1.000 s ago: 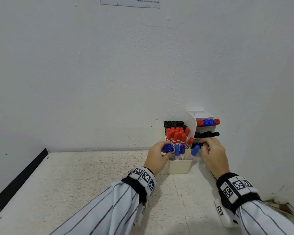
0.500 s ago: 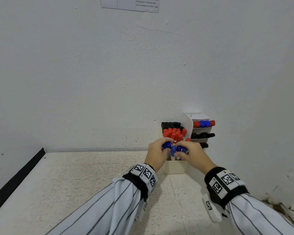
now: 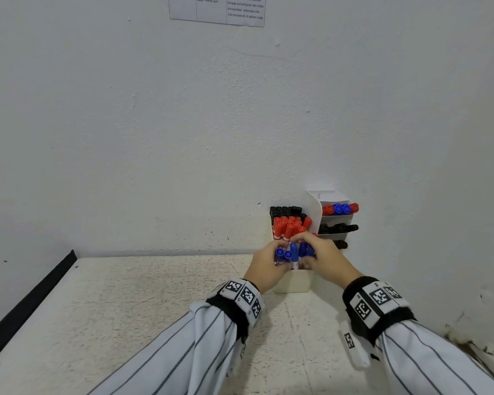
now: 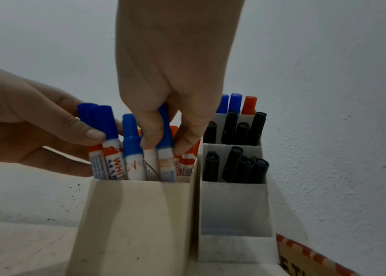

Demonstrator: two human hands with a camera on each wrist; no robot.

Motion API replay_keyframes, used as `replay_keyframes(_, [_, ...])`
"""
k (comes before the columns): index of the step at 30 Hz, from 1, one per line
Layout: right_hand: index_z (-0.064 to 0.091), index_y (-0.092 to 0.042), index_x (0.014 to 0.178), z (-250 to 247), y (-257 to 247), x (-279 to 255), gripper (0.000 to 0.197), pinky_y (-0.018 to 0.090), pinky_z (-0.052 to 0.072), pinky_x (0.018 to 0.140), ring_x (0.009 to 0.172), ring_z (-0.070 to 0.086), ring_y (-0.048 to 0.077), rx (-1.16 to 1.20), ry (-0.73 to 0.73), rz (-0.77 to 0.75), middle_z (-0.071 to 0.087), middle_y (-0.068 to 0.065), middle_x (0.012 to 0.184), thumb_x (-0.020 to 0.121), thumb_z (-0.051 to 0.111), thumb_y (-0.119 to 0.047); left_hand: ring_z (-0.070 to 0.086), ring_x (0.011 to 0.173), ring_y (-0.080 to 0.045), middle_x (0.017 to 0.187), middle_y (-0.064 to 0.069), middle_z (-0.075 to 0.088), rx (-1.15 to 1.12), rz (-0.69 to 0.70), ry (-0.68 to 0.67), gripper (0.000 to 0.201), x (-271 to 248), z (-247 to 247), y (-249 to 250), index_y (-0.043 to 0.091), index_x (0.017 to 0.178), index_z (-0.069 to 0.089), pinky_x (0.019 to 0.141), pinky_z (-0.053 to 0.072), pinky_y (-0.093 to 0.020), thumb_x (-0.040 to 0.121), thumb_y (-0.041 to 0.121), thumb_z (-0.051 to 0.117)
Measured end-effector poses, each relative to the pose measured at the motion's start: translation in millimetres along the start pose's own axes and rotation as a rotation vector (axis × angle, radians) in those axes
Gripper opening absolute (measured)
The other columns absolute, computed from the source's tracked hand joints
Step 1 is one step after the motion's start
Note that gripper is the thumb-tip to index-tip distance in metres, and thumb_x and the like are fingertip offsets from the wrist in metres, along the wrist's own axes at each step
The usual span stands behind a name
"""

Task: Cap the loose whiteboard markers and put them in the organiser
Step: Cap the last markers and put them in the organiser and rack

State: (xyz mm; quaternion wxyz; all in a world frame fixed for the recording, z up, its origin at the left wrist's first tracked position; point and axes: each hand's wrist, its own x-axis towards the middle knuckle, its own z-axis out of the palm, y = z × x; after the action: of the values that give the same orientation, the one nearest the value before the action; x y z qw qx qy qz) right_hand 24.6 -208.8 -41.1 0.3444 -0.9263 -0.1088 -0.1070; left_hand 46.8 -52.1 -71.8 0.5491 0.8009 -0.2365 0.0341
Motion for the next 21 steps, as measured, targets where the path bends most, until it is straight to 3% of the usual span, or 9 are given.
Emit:
replay_keyframes(2, [0.056, -0.021, 0.105, 1, 3, -1, 0.044, 0.003, 0.042, 0.071, 0.091, 0.055, 0.008, 0.02, 0.006, 0.0, 0.057, -0.004, 0.101, 0.078, 0.058, 0.013, 0.056, 0.09, -0.011, 0.102, -0.002, 0.061, 0.013, -0.013, 0.009, 0.036, 0, 2, -1, 0.008, 0.116, 0.058, 0.076, 0.043, -0.006, 0.082, 0.001, 0.064])
replay_keyframes(5, [0.055, -0.023, 0.099, 3, 7, -3, 0.039, -0.002, 0.038, 0.072, 0.088, 0.055, 0.005, 0.016, 0.008, -0.005, 0.058, -0.006, 0.097, 0.076, 0.065, 0.008, 0.06, 0.096, -0.018, 0.107, -0.011, 0.066, -0.005, -0.036, 0.021, 0.029, 0, 3, -2, 0.007, 0.111, 0.062, 0.09, 0.048, -0.026, 0.083, 0.001, 0.062])
replay_keyframes(7, [0.055, -0.022, 0.1, 5, 11, -6, 0.039, 0.005, 0.044, 0.076, 0.09, 0.058, 0.009, 0.053, 0.082, 0.01, 0.06, -0.003, 0.099, 0.075, 0.063, 0.007, 0.061, 0.098, -0.023, 0.107, -0.013, 0.066, 0.0, -0.069, 0.02, 0.025, -1, 3, -3, 0.006, 0.109, 0.062, 0.092, 0.048, -0.032, 0.084, 0.003, 0.062])
replay_keyframes(9, [0.056, -0.019, 0.097, 7, 16, -7, 0.032, 0.018, 0.049, 0.074, 0.087, 0.058, 0.013, 0.096, 0.262, 0.035, 0.06, 0.002, 0.099, 0.077, 0.058, 0.006, 0.058, 0.097, -0.018, 0.111, -0.011, 0.064, 0.025, -0.088, 0.026, 0.029, -2, 4, -5, 0.007, 0.113, 0.06, 0.09, 0.046, -0.026, 0.085, 0.003, 0.061])
replay_keyframes(12, [0.057, -0.013, 0.103, 10, 16, -7, 0.016, 0.014, 0.044, 0.068, 0.083, 0.054, 0.012, 0.121, 0.417, 0.109, 0.055, 0.008, 0.106, 0.087, 0.057, -0.009, 0.055, 0.102, -0.018, 0.117, -0.01, 0.057, 0.1, -0.071, 0.044, 0.037, -4, 6, -4, 0.009, 0.119, 0.057, 0.087, 0.042, -0.022, 0.084, -0.001, 0.056])
replay_keyframes(15, [0.055, -0.008, 0.123, 11, 13, -5, 0.032, 0.012, 0.043, 0.078, 0.094, 0.054, 0.01, 0.209, 0.365, 0.184, 0.054, 0.006, 0.117, 0.095, 0.051, -0.022, 0.054, 0.109, -0.024, 0.117, -0.012, 0.057, 0.132, -0.068, 0.037, 0.041, -5, 7, -2, 0.008, 0.119, 0.057, 0.089, 0.044, -0.028, 0.081, -0.005, 0.054])
replay_keyframes(18, [0.049, -0.01, 0.134, 11, 8, -2, 0.042, 0.028, 0.04, 0.1, 0.114, 0.05, 0.012, 0.336, 0.292, 0.22, 0.054, 0.003, 0.128, 0.098, 0.044, -0.03, 0.055, 0.11, -0.022, 0.118, -0.01, 0.058, 0.107, -0.097, 0.026, 0.044, -5, 5, -5, 0.01, 0.12, 0.057, 0.091, 0.046, -0.029, 0.08, -0.006, 0.055])
replay_keyframes(19, [0.05, -0.013, 0.133, 11, 7, 0, 0.042, 0.03, 0.043, 0.099, 0.113, 0.052, 0.012, 0.398, 0.255, 0.253, 0.056, 0.002, 0.128, 0.098, 0.042, -0.034, 0.055, 0.11, -0.02, 0.118, -0.01, 0.058, 0.095, -0.106, 0.025, 0.044, -5, 4, -6, 0.01, 0.121, 0.056, 0.091, 0.046, -0.028, 0.08, -0.006, 0.056])
replay_keyframes(21, [0.055, -0.019, 0.124, 9, 0, 4, 0.037, 0.024, 0.049, 0.082, 0.099, 0.058, 0.009, 0.534, 0.206, 0.323, 0.061, 0.0, 0.116, 0.098, 0.039, -0.039, 0.055, 0.111, -0.019, 0.12, -0.009, 0.057, 0.082, -0.112, 0.015, 0.043, -6, 3, -7, 0.009, 0.121, 0.055, 0.092, 0.045, -0.025, 0.08, -0.006, 0.056])
